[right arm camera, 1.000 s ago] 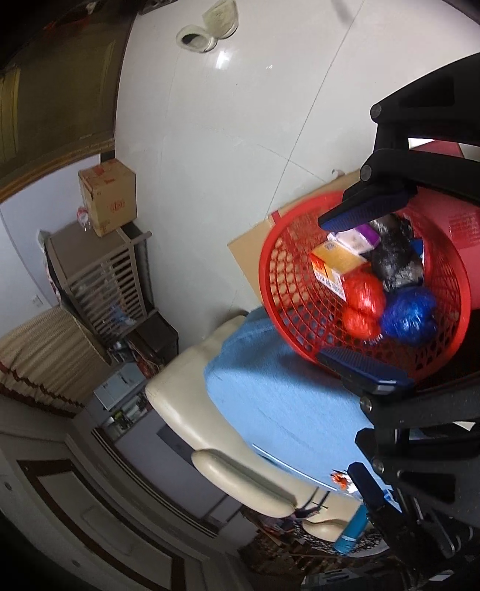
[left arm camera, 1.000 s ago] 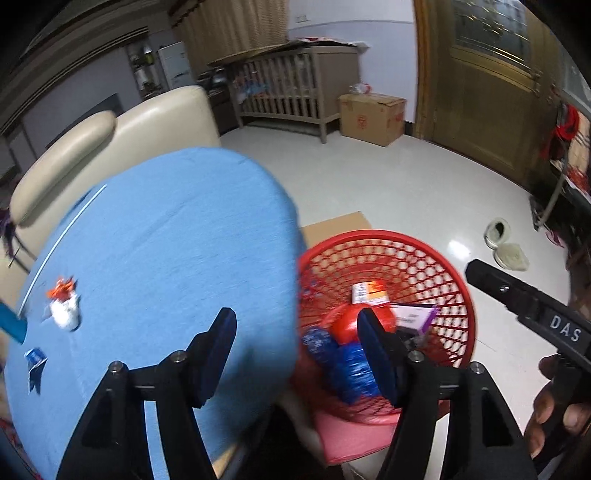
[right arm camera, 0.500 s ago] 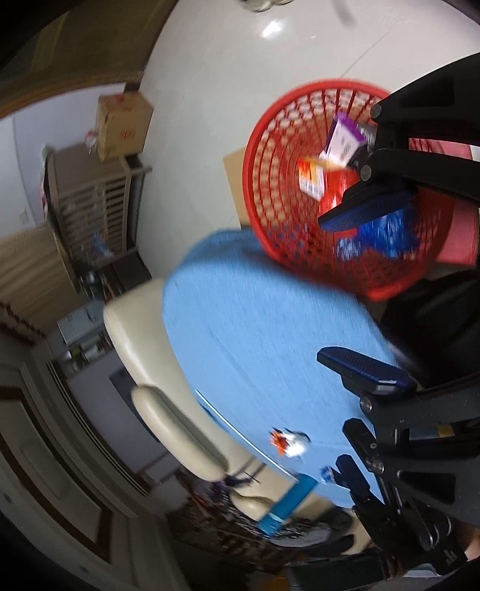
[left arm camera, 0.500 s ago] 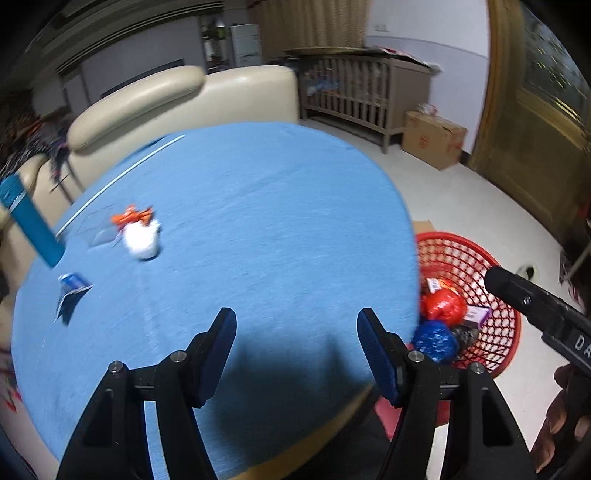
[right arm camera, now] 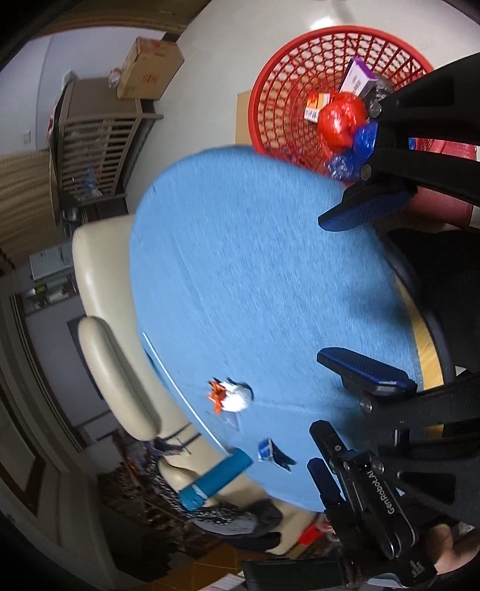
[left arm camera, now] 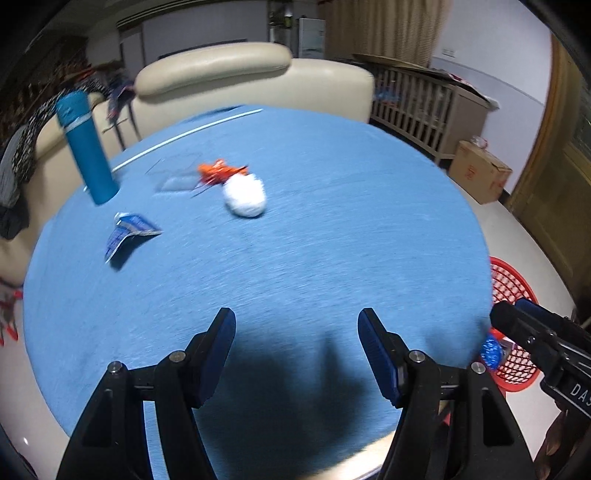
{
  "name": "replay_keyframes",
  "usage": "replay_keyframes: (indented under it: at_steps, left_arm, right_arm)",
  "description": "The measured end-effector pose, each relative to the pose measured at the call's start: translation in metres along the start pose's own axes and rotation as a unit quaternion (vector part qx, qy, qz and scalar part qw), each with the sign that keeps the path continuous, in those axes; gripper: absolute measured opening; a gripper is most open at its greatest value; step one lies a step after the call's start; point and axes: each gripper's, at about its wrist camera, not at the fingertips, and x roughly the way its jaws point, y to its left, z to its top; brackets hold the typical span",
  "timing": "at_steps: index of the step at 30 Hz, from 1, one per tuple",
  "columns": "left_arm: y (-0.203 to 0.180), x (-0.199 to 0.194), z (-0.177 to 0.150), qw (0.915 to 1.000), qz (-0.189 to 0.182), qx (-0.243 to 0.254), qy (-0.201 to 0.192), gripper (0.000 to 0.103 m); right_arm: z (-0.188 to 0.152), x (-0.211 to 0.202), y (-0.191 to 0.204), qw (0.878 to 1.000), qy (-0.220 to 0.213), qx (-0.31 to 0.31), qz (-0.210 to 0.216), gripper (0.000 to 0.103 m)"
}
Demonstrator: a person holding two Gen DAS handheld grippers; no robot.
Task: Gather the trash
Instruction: 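Grasp the blue-and-white wrapper with the left tool while the right tool grasps the white crumpled bag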
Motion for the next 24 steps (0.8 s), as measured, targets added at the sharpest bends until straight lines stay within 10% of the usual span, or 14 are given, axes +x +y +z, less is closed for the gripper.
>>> replay_keyframes:
  at_steps: [24]
  left_arm:
    - [0.2,0.079,0.066,0.9748,0.074,-0.21,0.015,0.071]
  right_arm:
    - [0.059,0.112,0.091,0.994,0.066,-0.082,0.019,0.072]
